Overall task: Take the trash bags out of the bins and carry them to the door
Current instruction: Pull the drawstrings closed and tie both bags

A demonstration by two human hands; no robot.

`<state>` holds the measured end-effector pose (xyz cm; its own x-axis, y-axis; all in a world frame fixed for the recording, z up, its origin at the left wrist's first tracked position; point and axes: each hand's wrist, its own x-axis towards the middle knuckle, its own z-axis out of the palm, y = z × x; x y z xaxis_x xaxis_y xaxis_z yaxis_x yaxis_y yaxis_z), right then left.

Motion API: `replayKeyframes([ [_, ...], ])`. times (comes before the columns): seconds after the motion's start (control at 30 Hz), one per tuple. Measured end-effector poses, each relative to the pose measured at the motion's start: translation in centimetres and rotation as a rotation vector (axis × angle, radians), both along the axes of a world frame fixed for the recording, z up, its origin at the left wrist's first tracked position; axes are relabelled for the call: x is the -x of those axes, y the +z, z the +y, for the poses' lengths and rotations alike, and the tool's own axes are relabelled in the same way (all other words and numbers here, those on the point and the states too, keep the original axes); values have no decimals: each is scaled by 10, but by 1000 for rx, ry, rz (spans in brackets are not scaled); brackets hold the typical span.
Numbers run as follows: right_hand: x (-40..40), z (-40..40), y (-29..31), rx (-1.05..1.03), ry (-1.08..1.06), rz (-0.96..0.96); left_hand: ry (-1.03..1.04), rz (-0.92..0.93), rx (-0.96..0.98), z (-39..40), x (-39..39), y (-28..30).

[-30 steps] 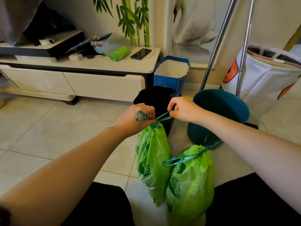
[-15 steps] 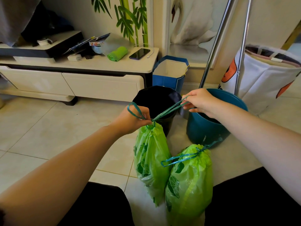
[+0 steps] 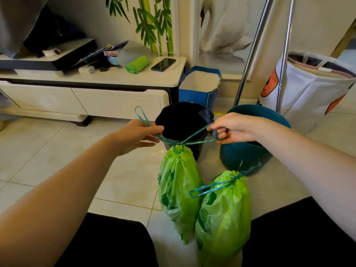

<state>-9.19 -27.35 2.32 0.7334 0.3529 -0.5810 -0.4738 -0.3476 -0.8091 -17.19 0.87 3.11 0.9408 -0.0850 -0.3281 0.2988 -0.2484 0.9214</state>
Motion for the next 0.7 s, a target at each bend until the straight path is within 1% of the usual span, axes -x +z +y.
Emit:
replayKeyframes([
  [0.07,-1,-3,0,-7,-4,6,16,106,87,9,3,0],
  [0.13,-1,-4,1,-18,-8,12,73,146,176,16,3,1],
  [0.23,-1,-4,1,-29,-16,24,187,132,309,20,-1,4],
  [0.3,-1,-3,1,-27,-13,34,282,91,338,22,-3,6],
  [0.33,0,-3,1,-26,-5,41,312,77,322,24,-3,5],
  [0.4,0,-4,0,-31,9,59,309,91,261,30,-3,3],
  [0.5,-1,-9,-1,-24,-11,75,295,180,198,40,-3,-2],
  [0.6,-2,-16,-2,11,-47,102,363,266,155,53,-3,-5],
  [0.7,-2,-21,-1,78,-47,137,381,359,-17,64,-1,-8],
])
